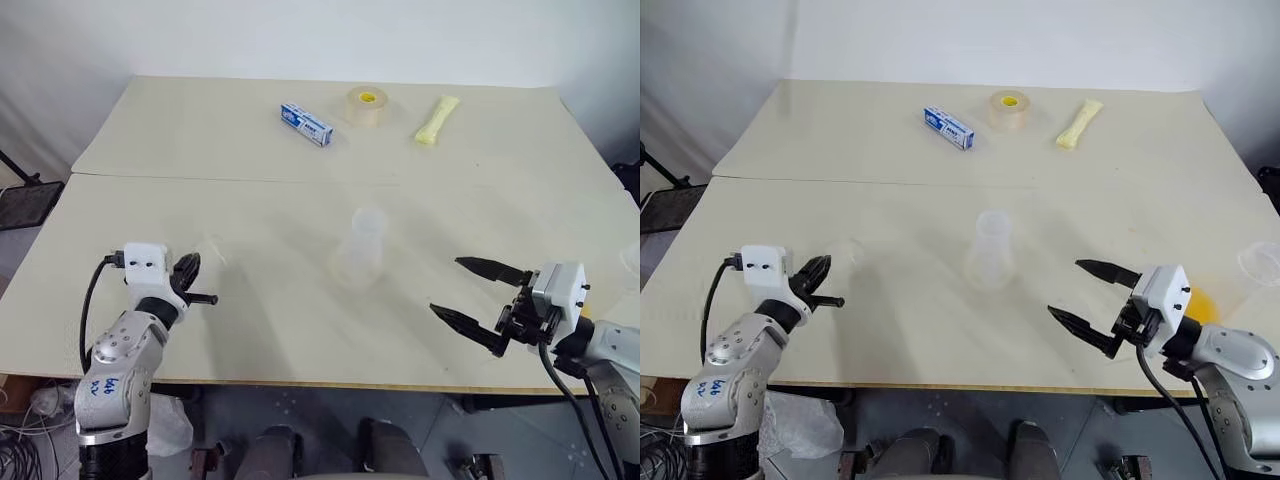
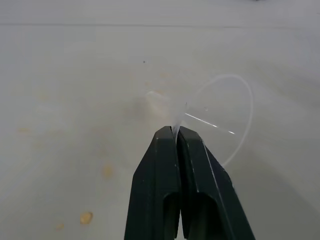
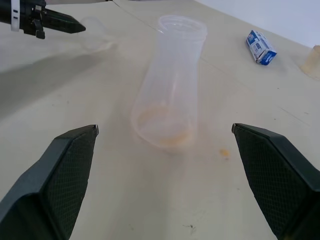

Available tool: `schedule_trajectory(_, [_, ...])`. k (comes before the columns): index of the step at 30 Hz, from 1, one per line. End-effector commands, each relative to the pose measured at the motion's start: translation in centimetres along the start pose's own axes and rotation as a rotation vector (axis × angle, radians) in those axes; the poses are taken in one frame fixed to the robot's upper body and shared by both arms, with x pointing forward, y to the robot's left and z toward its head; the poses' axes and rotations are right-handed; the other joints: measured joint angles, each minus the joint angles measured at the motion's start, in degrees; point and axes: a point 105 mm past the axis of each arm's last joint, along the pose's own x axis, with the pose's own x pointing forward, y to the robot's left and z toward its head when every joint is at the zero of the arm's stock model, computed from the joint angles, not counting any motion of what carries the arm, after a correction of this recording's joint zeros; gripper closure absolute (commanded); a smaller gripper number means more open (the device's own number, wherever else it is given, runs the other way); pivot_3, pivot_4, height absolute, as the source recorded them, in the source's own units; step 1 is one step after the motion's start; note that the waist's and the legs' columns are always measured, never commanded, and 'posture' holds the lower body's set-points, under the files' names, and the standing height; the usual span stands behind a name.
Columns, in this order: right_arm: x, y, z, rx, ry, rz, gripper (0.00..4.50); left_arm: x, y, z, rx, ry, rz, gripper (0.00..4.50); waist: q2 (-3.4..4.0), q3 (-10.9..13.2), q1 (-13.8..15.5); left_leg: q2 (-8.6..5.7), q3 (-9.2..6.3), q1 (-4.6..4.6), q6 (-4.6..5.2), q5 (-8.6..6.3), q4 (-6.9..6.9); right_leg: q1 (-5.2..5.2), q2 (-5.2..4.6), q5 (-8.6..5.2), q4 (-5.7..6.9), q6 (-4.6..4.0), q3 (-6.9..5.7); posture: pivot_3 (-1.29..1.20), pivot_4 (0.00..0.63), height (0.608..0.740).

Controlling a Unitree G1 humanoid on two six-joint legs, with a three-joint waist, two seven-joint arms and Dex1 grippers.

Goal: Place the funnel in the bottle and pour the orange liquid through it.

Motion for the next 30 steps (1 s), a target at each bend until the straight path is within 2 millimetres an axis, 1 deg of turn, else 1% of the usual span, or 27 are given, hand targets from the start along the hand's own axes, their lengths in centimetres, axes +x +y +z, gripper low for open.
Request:
schedule_trajectory(1, [-0.1, -0.1, 0.7, -0.031, -0.026, -0.013, 0.00, 0.0, 0.2, 1.4, 0.005, -0.049, -0.013, 4.46, 0.00, 0.0, 0.0, 0.00, 0.00, 0.00, 0.00, 0.00, 0.00, 0.00, 0.00, 0.00, 0.00, 0.00, 0.00, 0.00, 0.150, 0.740])
schedule_trajectory(3, [-0.2, 0.0, 0.7, -0.033, -0.024, -0.020, 0.00, 0.2, -0.2, 2.6, -0.015, -0.086, -0.063, 4.46, 0.00, 0.0, 0.0, 0.00, 0.00, 0.00, 0.00, 0.00, 0.00, 0.00, 0.00, 0.00, 0.00, 0.00, -0.01, 0.00, 0.150, 0.740])
schedule_trajectory(5, [-0.4, 0.1, 0.7, -0.036, -0.025, -0.026, 0.00, 0.5, -1.8, 4.1, -0.045, -0.111, -0.193, 4.46, -0.01, 0.0, 0.2, 0.00, -0.03, -0.01, 0.00, 0.00, 0.01, 0.00, 0.00, 0.00, 0.01, 0.00, -0.04, 0.00, 0.150, 0.740])
schedule_trajectory(7, [-0.5, 0.2, 0.7, -0.039, -0.025, -0.030, 0.00, 0.6, -2.9, 5.2, -0.064, -0.118, -0.278, 4.46, 0.00, 0.0, 0.2, -0.01, -0.04, -0.02, 0.00, 0.00, 0.04, 0.00, -0.01, 0.00, 0.04, 0.00, -0.04, 0.00, 0.150, 0.740])
schedule_trajectory(8, [-0.5, 0.2, 0.7, -0.041, -0.024, -0.034, 0.00, 0.7, -3.3, 6.1, -0.069, -0.147, -0.308, 4.46, 0.00, 0.0, 0.1, -0.01, -0.04, -0.02, 0.00, 0.00, 0.04, 0.01, -0.01, 0.00, 0.04, 0.00, -0.03, 0.00, 0.150, 0.740])
schedule_trajectory(10, [-0.6, 0.3, 0.7, -0.044, -0.023, -0.041, 0.00, 1.0, -3.6, 7.3, -0.054, -0.172, -0.352, 4.46, 0.00, 0.0, -0.1, -0.02, -0.03, -0.01, 0.00, 0.00, 0.03, 0.00, 0.00, 0.00, 0.04, 0.00, -0.02, 0.00, 0.150, 0.740])
schedule_trajectory(14, [-0.7, 0.4, 0.8, -0.053, -0.029, -0.063, 0.00, 2.1, -5.0, 10.2, -0.056, -0.161, -0.479, 4.46, 0.00, 0.0, -0.1, 0.00, -0.02, -0.01, -0.01, 0.01, 0.02, -0.03, 0.09, 0.00, 0.08, 0.00, -0.08, 0.00, 0.150, 0.740])
schedule_trajectory(15, [-0.8, 0.4, 0.8, -0.057, -0.031, -0.069, 0.00, 2.3, -5.7, 10.7, -0.053, -0.143, -0.529, 4.46, 0.00, 0.0, -0.1, 0.00, -0.02, -0.01, -0.01, 0.01, 0.02, -0.02, 0.09, 0.00, 0.09, 0.00, -0.10, 0.00, 0.150, 0.740])
schedule_trajectory(18, [-0.7, 0.3, 1.0, -0.066, -0.040, -0.085, 0.00, 2.8, -7.1, 12.1, -0.029, -0.114, -0.634, 4.46, 0.00, 0.0, 0.0, -0.04, 0.01, 0.01, -0.01, 0.01, 0.03, -0.02, 0.09, 0.00, 0.12, 0.01, -0.19, 0.00, 0.150, 0.740])
schedule_trajectory(20, [-0.6, 0.3, 1.2, -0.074, -0.050, -0.095, 0.00, 2.9, -8.4, 12.8, -0.023, -0.070, -0.750, 4.46, 0.00, 0.0, 0.0, -0.08, 0.00, 0.01, 0.00, 0.01, 0.03, -0.02, 0.09, 0.01, 0.14, 0.01, -0.29, 0.00, 0.150, 0.740])
schedule_trajectory(22, [-0.5, 0.2, 1.3, -0.081, -0.060, -0.106, 0.00, 2.6, -9.8, 13.8, -0.003, -0.031, -0.904, 4.46, 0.00, 0.0, -0.1, -0.09, 0.01, 0.00, 0.00, 0.01, 0.03, -0.03, 0.09, 0.01, 0.16, 0.02, -0.42, 0.00, 0.150, 0.740])
schedule_trajectory(24, [-0.4, 0.3, 1.3, -0.082, -0.064, -0.112, 0.00, 2.5, -10.4, 14.5, -0.011, -0.009, -0.980, 4.46, 0.01, 0.0, -0.2, -0.09, 0.01, 0.00, 0.00, 0.02, 0.03, -0.03, 0.10, 0.01, 0.16, 0.02, -0.49, 0.00, 0.150, 0.740])
schedule_trajectory(28, [-0.2, 0.6, 1.3, -0.082, -0.068, -0.118, 0.00, 2.2, -12.0, 14.9, 0.012, 0.160, -1.173, 4.46, 0.01, 0.0, -0.2, -0.08, 0.01, 0.00, 0.00, 0.02, 0.03, -0.03, 0.11, 0.01, 0.18, 0.02, -0.53, 0.00, 0.150, 0.740])
schedule_trajectory(30, [-0.1, 0.6, 1.3, -0.082, -0.071, -0.122, 0.00, 2.5, -12.4, 15.7, 0.012, 0.165, -1.215, 4.46, 0.02, 0.0, -0.1, -0.08, 0.02, 0.00, 0.01, 0.03, 0.03, -0.03, 0.13, 0.01, 0.18, 0.02, -0.55, 0.00, 0.150, 0.740])
